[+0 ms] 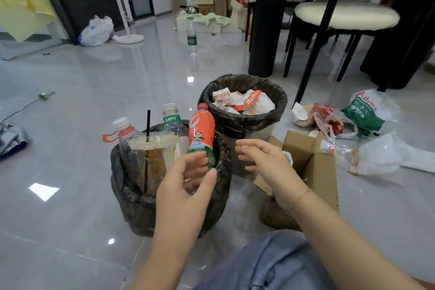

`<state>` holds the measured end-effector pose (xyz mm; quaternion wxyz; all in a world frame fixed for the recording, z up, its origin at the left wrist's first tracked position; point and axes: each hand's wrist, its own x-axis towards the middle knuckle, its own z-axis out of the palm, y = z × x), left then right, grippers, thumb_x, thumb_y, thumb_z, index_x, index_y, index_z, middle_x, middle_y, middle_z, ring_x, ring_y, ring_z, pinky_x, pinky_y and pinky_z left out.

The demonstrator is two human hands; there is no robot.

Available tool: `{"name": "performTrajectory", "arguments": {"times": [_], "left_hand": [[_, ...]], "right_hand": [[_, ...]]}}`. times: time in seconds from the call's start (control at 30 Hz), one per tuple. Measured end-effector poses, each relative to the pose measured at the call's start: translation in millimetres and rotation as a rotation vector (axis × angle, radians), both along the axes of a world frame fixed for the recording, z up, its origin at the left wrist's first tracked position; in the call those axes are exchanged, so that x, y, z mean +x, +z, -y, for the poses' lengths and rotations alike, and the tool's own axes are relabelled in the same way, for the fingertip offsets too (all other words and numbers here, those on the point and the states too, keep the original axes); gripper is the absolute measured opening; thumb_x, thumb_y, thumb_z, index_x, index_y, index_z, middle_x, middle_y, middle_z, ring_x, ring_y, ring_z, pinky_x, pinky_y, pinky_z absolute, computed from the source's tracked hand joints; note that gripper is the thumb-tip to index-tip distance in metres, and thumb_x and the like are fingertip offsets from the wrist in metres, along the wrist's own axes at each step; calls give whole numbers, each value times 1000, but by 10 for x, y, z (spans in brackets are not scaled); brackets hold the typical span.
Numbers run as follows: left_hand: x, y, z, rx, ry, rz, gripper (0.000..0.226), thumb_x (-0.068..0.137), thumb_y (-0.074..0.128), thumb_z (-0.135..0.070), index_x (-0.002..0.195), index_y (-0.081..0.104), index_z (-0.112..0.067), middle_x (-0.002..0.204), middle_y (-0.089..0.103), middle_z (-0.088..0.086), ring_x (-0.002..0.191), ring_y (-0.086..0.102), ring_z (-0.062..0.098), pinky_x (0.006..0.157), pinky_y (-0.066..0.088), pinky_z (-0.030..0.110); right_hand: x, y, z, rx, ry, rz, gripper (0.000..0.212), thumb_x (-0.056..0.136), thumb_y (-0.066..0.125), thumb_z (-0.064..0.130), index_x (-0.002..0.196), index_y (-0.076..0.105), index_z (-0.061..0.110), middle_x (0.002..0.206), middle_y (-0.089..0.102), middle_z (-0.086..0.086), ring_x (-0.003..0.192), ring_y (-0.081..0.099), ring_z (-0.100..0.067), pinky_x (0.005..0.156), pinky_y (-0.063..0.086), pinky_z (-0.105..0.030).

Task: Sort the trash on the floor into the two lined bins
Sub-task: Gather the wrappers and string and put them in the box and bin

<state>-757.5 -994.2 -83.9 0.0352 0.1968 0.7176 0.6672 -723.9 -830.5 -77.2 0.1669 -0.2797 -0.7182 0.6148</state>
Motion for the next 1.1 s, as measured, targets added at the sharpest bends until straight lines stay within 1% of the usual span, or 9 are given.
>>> {"name": "performTrajectory", "arguments": {"times": [0.13, 0.27, 0.37, 0.43, 0.53, 0.67, 0.8, 0.97, 1.1], "left_hand": [[128, 17, -399, -18, -147, 42, 23, 85, 68, -4, 100, 66, -21, 100, 70, -5, 87, 65, 0, 74, 48, 9], [416, 51, -835, -45, -295, 83, 21, 87, 65, -5, 101, 66, -20, 101, 70, -4, 87, 65, 1, 77, 49, 11], [678, 37, -1244, -97, -377, 89, 14, 90, 63, -16, 100, 67, -25, 100, 68, -8, 89, 62, -4, 79, 48, 12], [863, -18, -1554, -172, -422, 68, 14, 92, 61, -21, 104, 65, -26, 105, 66, -9, 96, 60, -1, 84, 48, 15], [1181, -98, -1989, -206, -538, 66, 14, 93, 59, -22, 105, 63, -29, 110, 63, -10, 96, 57, -3, 75, 43, 9], [1533, -175, -2467, -287, -683, 33, 19, 93, 58, -25, 111, 62, -26, 109, 60, -15, 94, 55, -6, 69, 40, 9], [1655, -353, -2825, -398, -739, 14, 21, 93, 57, -23, 113, 62, -24, 111, 61, -12, 97, 57, 2, 65, 41, 10], [1722, -653, -3274, -520, -776, -43, 24, 90, 60, -19, 113, 63, -20, 114, 61, -6, 97, 59, 9, 82, 46, 22], [1689, -878, -3770, -566, -738, -105, 31, 85, 65, -16, 115, 61, -18, 116, 60, -5, 95, 56, 10, 81, 42, 22]], "right_hand": [[486, 122, -290, 29, 8, 56, 23, 97, 48, 15, 109, 66, 22, 104, 69, 4, 95, 64, -14, 77, 51, -27], [1104, 149, -673, 15, -106, 80, 22, 96, 49, 11, 105, 68, 19, 101, 71, 0, 95, 65, -20, 79, 53, -32], [1546, 140, -932, -13, -196, 94, 25, 96, 46, 8, 105, 68, 19, 101, 71, -2, 96, 66, -19, 84, 53, -33], [1797, 102, -1075, -30, -256, 93, 26, 95, 46, 7, 103, 68, 18, 100, 72, -2, 96, 66, -20, 84, 52, -34], [2153, 47, -1264, -31, -292, 113, 23, 94, 49, 9, 103, 68, 18, 100, 72, -3, 92, 66, -18, 81, 52, -32], [2641, -41, -1538, -12, -346, 164, 21, 93, 50, 12, 103, 68, 19, 97, 73, 0, 88, 66, -14, 83, 51, -32], [2951, -239, -1803, -61, -436, 183, 21, 93, 51, 12, 105, 68, 17, 98, 73, -2, 89, 67, -16, 85, 52, -35], [3156, -581, -2231, -97, -614, 172, 18, 92, 53, 13, 103, 67, 18, 106, 69, -4, 98, 63, -17, 82, 51, -30], [3144, -765, -2528, -191, -703, 100, 18, 92, 54, 13, 105, 66, 17, 113, 66, -8, 104, 60, -18, 83, 51, -30]]}}
